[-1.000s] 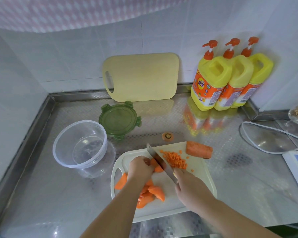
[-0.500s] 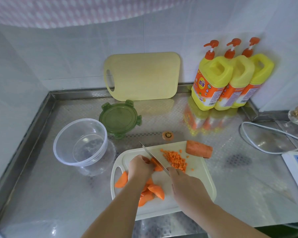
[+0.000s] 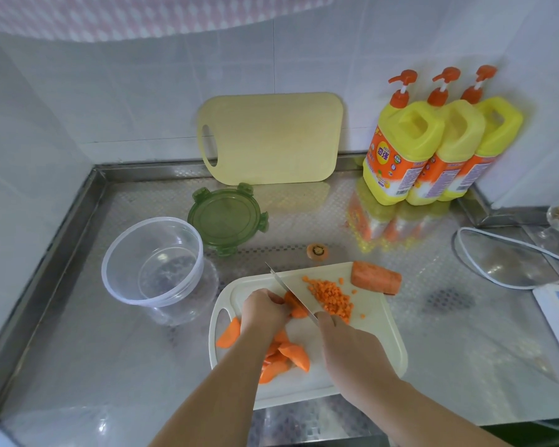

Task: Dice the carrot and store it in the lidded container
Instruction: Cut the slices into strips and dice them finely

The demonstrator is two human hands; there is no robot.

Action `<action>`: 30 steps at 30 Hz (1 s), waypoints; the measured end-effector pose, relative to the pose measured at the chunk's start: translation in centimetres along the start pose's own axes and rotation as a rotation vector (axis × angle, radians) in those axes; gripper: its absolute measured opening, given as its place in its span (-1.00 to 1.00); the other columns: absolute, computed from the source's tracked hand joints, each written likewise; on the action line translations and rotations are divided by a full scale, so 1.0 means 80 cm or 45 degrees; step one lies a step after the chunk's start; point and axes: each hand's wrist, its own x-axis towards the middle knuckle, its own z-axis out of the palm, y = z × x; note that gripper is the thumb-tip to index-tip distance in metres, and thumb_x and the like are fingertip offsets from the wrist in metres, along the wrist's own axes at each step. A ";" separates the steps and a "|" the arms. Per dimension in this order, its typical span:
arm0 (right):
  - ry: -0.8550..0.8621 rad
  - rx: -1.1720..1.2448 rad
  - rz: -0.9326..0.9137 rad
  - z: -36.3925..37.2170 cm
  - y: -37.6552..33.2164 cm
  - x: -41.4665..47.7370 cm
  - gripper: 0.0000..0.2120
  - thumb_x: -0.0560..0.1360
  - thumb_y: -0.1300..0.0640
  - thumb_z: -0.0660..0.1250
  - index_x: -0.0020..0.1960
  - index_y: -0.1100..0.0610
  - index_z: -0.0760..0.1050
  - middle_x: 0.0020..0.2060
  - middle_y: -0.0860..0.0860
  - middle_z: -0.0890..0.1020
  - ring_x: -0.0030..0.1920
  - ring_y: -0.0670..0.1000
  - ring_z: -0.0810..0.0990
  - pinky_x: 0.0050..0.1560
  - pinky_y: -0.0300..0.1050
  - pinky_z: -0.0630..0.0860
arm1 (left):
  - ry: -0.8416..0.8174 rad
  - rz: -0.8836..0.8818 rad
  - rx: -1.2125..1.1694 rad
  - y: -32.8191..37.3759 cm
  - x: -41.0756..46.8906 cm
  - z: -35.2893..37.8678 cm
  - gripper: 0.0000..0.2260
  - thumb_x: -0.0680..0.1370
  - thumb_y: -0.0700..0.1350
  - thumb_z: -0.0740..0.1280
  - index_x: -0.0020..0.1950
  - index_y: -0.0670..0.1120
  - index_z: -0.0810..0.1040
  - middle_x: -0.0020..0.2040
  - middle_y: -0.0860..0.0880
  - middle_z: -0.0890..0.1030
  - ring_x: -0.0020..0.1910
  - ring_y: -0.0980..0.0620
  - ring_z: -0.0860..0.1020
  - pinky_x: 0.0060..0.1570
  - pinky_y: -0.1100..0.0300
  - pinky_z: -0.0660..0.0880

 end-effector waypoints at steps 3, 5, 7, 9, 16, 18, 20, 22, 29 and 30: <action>-0.041 -0.028 0.012 -0.002 -0.003 0.002 -0.48 0.54 0.30 0.16 0.46 0.15 0.09 0.21 0.04 0.44 0.02 0.07 0.59 -0.36 -0.18 0.27 | -0.028 -0.013 0.000 -0.002 0.004 -0.001 -0.89 0.37 -0.19 0.43 -0.36 -0.07 0.60 -0.31 -0.13 0.66 -0.21 -0.16 0.62 -0.05 -0.05 0.60; -0.061 -0.043 0.015 -0.002 -0.003 0.003 -0.45 0.53 0.31 0.18 0.46 0.15 0.07 0.21 0.05 0.43 0.01 0.07 0.60 -0.39 -0.18 0.26 | -0.036 -0.031 -0.010 -0.004 0.008 0.000 -0.94 0.35 -0.18 0.45 -0.30 -0.09 0.60 -0.28 -0.14 0.67 -0.14 -0.19 0.65 -0.05 -0.07 0.60; -0.080 -0.056 0.020 -0.003 -0.002 0.005 -0.42 0.53 0.32 0.18 0.48 0.15 0.04 0.22 0.05 0.43 0.02 0.07 0.60 -0.29 -0.14 0.33 | -0.052 -0.039 -0.013 -0.006 0.011 0.000 -0.94 0.36 -0.17 0.46 -0.28 -0.09 0.60 -0.27 -0.14 0.67 -0.13 -0.18 0.65 -0.05 -0.08 0.60; -0.087 -0.057 0.008 -0.004 -0.002 0.008 -0.43 0.54 0.33 0.16 0.48 0.14 0.04 0.21 0.05 0.44 0.03 0.08 0.59 -0.25 -0.13 0.34 | -0.059 -0.039 -0.020 -0.006 0.012 -0.001 -0.94 0.36 -0.18 0.45 -0.29 -0.08 0.60 -0.28 -0.15 0.67 -0.13 -0.19 0.65 -0.05 -0.09 0.60; -0.072 -0.050 -0.047 0.001 0.003 0.026 -0.53 0.59 0.29 0.07 0.47 0.16 0.08 0.11 0.02 0.54 -0.11 0.01 0.55 -0.24 -0.18 0.33 | -0.061 -0.049 -0.053 0.001 0.006 -0.004 -0.84 0.40 -0.24 0.42 -0.32 -0.05 0.50 -0.23 -0.21 0.67 -0.11 -0.20 0.65 -0.01 -0.07 0.59; -0.069 -0.038 -0.057 0.003 0.004 0.024 -0.53 0.60 0.29 0.06 0.48 0.16 0.07 0.13 0.01 0.54 -0.08 0.01 0.57 -0.23 -0.19 0.34 | -0.064 -0.048 -0.062 0.002 0.006 -0.004 -0.81 0.41 -0.27 0.40 -0.33 -0.05 0.49 -0.22 -0.23 0.66 -0.09 -0.21 0.65 0.00 -0.08 0.59; -0.041 -0.032 -0.072 0.007 0.006 0.026 -0.55 0.61 0.27 0.05 0.48 0.17 0.08 0.12 0.00 0.53 -0.01 0.01 0.59 -0.23 -0.20 0.33 | -0.065 -0.044 -0.062 0.002 0.006 -0.005 -0.81 0.40 -0.28 0.40 -0.34 -0.06 0.49 -0.24 -0.23 0.66 -0.09 -0.22 0.64 0.00 -0.09 0.59; -0.015 0.035 -0.064 0.009 0.009 0.030 -0.57 0.62 0.25 0.05 0.47 0.14 0.10 -0.07 -0.06 0.51 -0.08 -0.01 0.57 -0.26 -0.24 0.32 | -0.074 -0.034 -0.047 0.002 0.006 -0.007 -0.84 0.40 -0.26 0.41 -0.33 -0.07 0.52 -0.25 -0.22 0.66 -0.10 -0.21 0.65 -0.01 -0.10 0.59; 0.044 0.112 -0.010 0.005 0.015 0.030 -0.70 0.61 0.14 0.13 0.34 0.10 0.29 -0.36 -0.16 0.19 -0.29 -0.08 0.35 -0.48 -0.33 0.11 | -0.087 0.011 -0.012 0.000 0.001 -0.008 -0.85 0.40 -0.26 0.39 -0.36 -0.09 0.57 -0.42 -0.06 0.62 -0.31 -0.06 0.58 -0.07 -0.01 0.59; 0.135 0.100 -0.019 0.003 0.015 0.027 -0.73 0.57 0.12 0.23 0.26 0.10 0.37 -0.37 -0.16 0.22 -0.33 -0.09 0.34 -0.51 -0.32 0.08 | -0.096 0.010 -0.014 0.000 0.001 -0.008 -0.87 0.41 -0.26 0.40 -0.34 -0.10 0.58 -0.43 -0.05 0.61 -0.33 -0.04 0.57 -0.07 0.00 0.59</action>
